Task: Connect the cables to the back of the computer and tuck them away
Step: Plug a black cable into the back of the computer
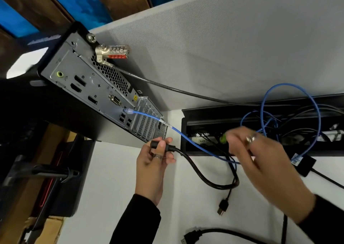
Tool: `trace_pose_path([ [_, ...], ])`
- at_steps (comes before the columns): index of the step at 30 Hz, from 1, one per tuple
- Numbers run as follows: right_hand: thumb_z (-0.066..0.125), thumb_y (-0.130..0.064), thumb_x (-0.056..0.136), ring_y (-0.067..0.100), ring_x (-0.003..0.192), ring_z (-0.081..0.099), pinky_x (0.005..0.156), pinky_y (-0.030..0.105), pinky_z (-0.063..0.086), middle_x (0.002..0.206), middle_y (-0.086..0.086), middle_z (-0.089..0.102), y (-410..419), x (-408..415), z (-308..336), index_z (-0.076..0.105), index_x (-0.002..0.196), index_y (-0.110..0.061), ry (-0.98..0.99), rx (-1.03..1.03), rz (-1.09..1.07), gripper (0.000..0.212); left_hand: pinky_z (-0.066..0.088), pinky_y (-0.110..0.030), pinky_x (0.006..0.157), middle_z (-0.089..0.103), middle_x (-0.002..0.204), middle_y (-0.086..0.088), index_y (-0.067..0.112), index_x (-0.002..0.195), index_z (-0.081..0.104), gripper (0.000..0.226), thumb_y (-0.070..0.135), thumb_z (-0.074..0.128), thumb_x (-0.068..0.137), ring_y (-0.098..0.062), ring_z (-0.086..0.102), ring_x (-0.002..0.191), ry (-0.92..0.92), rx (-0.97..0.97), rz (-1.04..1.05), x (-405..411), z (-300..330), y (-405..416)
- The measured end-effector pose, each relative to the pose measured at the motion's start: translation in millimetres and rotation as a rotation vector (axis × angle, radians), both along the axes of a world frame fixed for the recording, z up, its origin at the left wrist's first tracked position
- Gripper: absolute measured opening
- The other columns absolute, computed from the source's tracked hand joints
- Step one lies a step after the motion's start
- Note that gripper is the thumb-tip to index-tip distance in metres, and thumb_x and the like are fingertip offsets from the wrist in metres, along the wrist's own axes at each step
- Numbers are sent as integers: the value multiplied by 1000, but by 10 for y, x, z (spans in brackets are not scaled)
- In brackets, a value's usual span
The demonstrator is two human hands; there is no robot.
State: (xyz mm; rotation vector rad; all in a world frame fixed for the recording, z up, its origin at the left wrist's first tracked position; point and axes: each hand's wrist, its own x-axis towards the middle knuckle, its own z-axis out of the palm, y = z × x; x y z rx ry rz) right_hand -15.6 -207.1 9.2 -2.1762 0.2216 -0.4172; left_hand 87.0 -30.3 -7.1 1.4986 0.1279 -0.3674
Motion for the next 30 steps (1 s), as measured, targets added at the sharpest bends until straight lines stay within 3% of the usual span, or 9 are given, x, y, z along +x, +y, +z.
trace_pose_path([
  [4,39,-31,96,14,70,61,66,23,45,73,4,64,-119,386,74,60,86,-17,22,134,14,27,53,-17,58,63,88,-7,6,103,56,16,7,42,95,-7,54,51,-23,-51,-30,72,-14,-85],
  [7,40,-31,94,16,73,61,67,23,45,76,5,65,-47,573,57,59,85,-15,35,188,51,26,53,-18,62,62,81,-5,5,103,57,16,7,42,96,-5,55,52,-36,-45,-38,129,-25,-173],
  [10,47,-30,93,18,79,63,75,26,49,84,5,68,12,766,-107,57,93,-16,213,290,135,17,52,-15,61,60,66,4,10,103,59,18,3,45,94,-4,53,53,-56,-37,-37,186,-46,-250],
  [12,51,-31,91,20,82,64,83,35,52,90,6,68,34,868,-233,54,91,-20,368,420,220,11,46,-14,55,56,69,4,10,108,60,22,1,48,92,-5,48,55,-84,-2,-33,213,-57,-281],
  [15,55,-23,91,19,80,65,81,36,56,95,10,67,71,948,-306,51,93,-22,494,618,345,5,38,-13,51,54,83,-5,16,106,65,23,5,56,88,-7,40,61,-134,129,-9,257,-91,-303],
  [19,56,-20,91,20,92,64,80,36,57,103,9,66,118,1005,-372,49,109,-18,569,741,373,19,41,-9,52,51,92,-13,23,99,67,22,7,61,84,-7,44,64,-162,191,-12,291,-131,-320],
  [22,55,-23,91,25,91,66,75,35,57,102,15,67,185,1063,-440,47,114,-20,532,742,364,24,42,-10,51,51,93,-16,20,98,67,20,8,63,83,-3,48,58,-168,203,0,288,-144,-335],
  [26,52,-27,92,23,74,63,71,37,59,88,16,65,249,1063,-512,50,106,-22,365,705,332,14,31,-21,52,44,77,-14,22,96,68,17,14,64,82,-21,32,63,-144,189,30,293,-106,-350],
  [30,48,-32,93,12,60,51,62,28,54,71,7,52,323,997,-545,52,102,-25,247,589,275,13,35,-14,45,51,67,-4,19,94,70,16,21,67,78,-10,38,57,-159,185,30,298,-48,-361],
])
